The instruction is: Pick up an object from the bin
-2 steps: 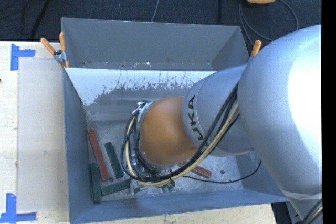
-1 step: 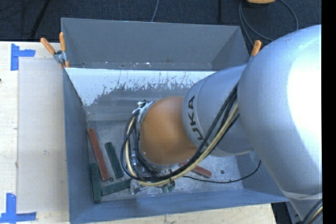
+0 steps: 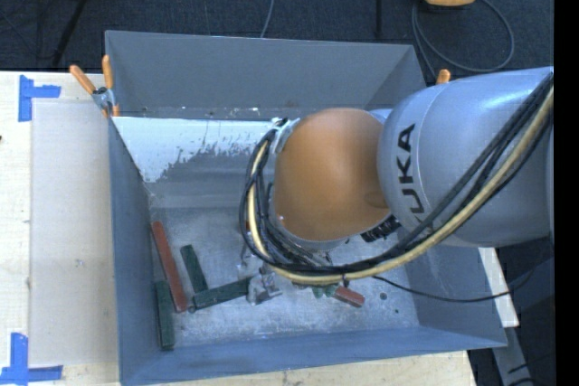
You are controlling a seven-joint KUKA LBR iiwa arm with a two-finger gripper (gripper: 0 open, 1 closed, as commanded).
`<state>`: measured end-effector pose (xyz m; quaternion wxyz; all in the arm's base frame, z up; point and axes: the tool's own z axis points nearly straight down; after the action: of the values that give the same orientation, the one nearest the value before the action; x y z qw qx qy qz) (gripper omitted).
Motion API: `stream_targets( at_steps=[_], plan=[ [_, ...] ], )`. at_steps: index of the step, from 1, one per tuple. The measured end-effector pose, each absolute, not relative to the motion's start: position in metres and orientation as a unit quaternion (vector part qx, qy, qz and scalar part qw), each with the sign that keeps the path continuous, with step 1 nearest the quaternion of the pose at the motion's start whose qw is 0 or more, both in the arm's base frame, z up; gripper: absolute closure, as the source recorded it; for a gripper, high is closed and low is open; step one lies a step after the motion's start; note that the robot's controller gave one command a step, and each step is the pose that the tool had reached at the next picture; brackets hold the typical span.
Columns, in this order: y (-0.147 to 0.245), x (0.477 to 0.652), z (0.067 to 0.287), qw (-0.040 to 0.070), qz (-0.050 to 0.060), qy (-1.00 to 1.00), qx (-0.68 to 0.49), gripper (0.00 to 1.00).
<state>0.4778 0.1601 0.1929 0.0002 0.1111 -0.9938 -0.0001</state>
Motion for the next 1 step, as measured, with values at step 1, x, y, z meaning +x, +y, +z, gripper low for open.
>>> stream_targets(
  at_steps=[1],
  plan=[
    [0.1597, 0.4779, 0.1929, 0.001, 0.000, -0.994, 0.110, 1.00]
  ],
)
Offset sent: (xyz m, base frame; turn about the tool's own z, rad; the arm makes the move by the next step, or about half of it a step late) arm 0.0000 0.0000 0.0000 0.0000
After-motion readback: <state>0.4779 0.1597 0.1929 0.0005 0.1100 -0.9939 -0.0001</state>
